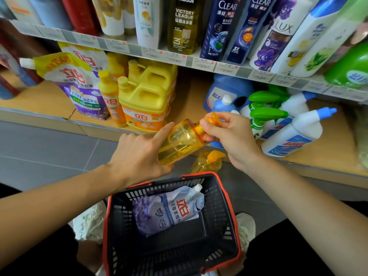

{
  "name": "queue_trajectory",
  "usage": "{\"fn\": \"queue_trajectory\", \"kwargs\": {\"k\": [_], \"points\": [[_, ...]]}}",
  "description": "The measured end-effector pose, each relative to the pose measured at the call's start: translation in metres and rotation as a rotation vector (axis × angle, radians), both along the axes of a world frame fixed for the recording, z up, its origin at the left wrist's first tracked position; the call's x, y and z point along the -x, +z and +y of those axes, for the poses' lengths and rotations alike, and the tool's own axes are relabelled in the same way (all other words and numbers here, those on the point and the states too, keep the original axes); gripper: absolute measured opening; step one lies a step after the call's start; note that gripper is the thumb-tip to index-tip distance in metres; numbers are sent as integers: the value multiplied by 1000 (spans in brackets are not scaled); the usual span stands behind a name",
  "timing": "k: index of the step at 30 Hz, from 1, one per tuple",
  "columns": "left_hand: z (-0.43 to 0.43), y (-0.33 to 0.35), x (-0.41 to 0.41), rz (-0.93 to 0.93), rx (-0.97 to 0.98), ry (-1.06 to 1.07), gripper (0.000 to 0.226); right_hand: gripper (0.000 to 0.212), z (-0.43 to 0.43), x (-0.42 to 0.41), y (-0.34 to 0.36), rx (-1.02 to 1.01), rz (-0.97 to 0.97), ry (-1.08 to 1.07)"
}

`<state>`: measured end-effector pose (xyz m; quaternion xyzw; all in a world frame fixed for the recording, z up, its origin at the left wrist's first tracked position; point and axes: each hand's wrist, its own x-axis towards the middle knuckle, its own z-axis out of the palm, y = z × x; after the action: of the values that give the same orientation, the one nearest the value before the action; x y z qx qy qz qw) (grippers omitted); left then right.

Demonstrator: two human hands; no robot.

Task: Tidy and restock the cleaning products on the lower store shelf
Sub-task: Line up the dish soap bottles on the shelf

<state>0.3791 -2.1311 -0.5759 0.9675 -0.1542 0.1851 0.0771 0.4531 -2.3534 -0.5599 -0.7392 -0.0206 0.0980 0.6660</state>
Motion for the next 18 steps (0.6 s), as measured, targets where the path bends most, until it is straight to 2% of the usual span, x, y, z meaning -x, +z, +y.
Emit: {"fn": "queue_trajectory", "kwargs": {"k": [3,5,8,11,14,18], "points": [[3,-1,-2,94,63,3,105,28,1,0,-1,31,-37,3],[6,3,-6,258,144,19,109,36,-1,-2,0,62,-89,71],[9,9,-13,505,341,22,112,47,-8,-8,4,77,-105,178],[12,10,-17,656,557,-59,104,50,-14,-13,10,126,-127,280],[15,10,-21,765,676,-112,92,49,-21,-18,20,160,-133,400],[13,8,-19,714,604,-93,92,43,-26,-24,23,401,-289,412]]}}
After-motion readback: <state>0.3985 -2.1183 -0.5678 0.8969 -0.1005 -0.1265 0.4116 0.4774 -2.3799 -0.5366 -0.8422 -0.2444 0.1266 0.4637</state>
